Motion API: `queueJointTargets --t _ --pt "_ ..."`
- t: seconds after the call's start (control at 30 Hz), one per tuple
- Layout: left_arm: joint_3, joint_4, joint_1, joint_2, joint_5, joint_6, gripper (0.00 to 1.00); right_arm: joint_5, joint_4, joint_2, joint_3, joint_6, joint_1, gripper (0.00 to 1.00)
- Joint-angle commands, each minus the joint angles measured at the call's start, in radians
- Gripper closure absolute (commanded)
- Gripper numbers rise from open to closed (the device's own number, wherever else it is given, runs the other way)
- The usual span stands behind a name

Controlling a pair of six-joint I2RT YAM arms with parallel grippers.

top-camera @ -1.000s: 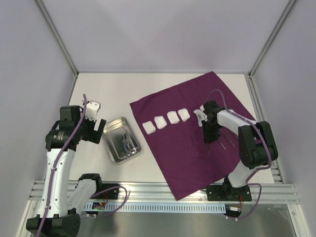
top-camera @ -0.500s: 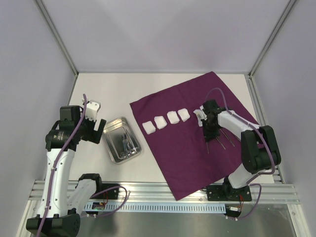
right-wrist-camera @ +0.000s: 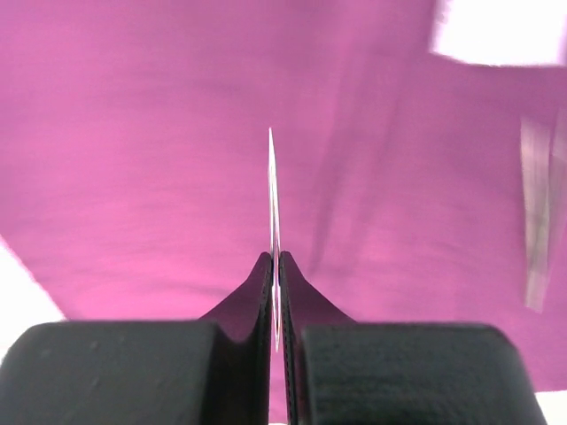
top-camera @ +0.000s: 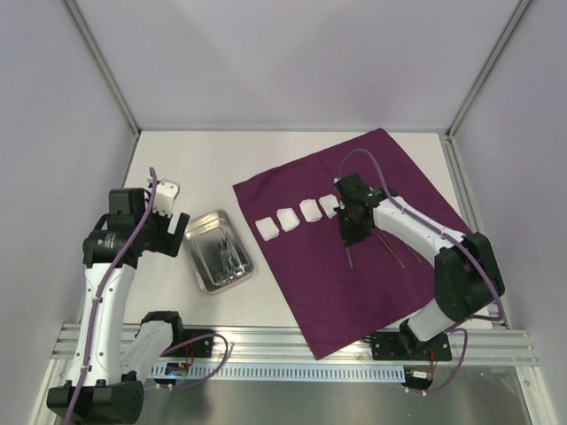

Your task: Prepare the surgical pack

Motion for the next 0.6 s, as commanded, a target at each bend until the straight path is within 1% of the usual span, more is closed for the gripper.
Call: queueJointTargets --t 0.0,0.03,0.1,0.13,0.17,0.2,0.23,0.27,0.3,0.33,0.4,0.43,0.57 --pt "-0.021 0.041 0.004 0.016 -0.057 -0.014 0.0 0.004 0.081 0.001 0.113 0.115 0.171 1.0" --pt "-0.032 0.047 0.005 0.016 -0.112 -0.013 0.0 0.011 0.108 0.015 0.169 0.135 0.252 1.0" --pt "-0.058 0.068 0.004 0.013 -0.157 -0.014 0.0 0.015 0.202 0.088 0.237 0.2 0.325 1.0" --pt "-0.064 0.073 0.004 0.014 -0.186 -0.013 0.0 0.015 0.231 0.128 0.318 0.218 0.386 0.99" --pt "-0.069 0.08 0.004 0.011 -0.198 -0.016 0.0 0.023 0.268 0.165 0.364 0.241 0.415 1.0" --pt "-0.075 0.084 0.005 0.011 -0.212 -0.02 0.0 0.028 0.276 0.256 0.413 0.249 0.441 1.0" --pt "-0.076 0.087 0.005 0.008 -0.235 -0.024 0.0 0.038 0.274 0.303 0.48 0.254 0.489 1.0" --pt "-0.079 0.093 0.004 0.005 -0.244 -0.025 0.0 0.061 0.273 0.346 0.59 0.257 0.512 1.0" --pt "-0.082 0.097 0.005 0.002 -0.253 -0.031 0.0 0.063 0.271 0.398 0.651 0.272 0.532 1.0" --pt "-0.082 0.099 0.004 0.001 -0.272 -0.034 0.0 0.061 0.273 0.482 0.749 0.28 0.563 1.0" --pt "-0.079 0.105 0.004 0.002 -0.287 -0.04 0.0 0.052 0.266 0.573 0.846 0.306 0.587 1.0" --pt "-0.078 0.107 0.004 0.002 -0.301 -0.045 0.0 0.052 0.259 0.651 0.927 0.318 0.606 1.0" --pt "-0.07 0.107 0.004 -0.001 -0.31 -0.048 0.0 0.086 0.222 0.791 1.062 0.341 0.646 0.99"
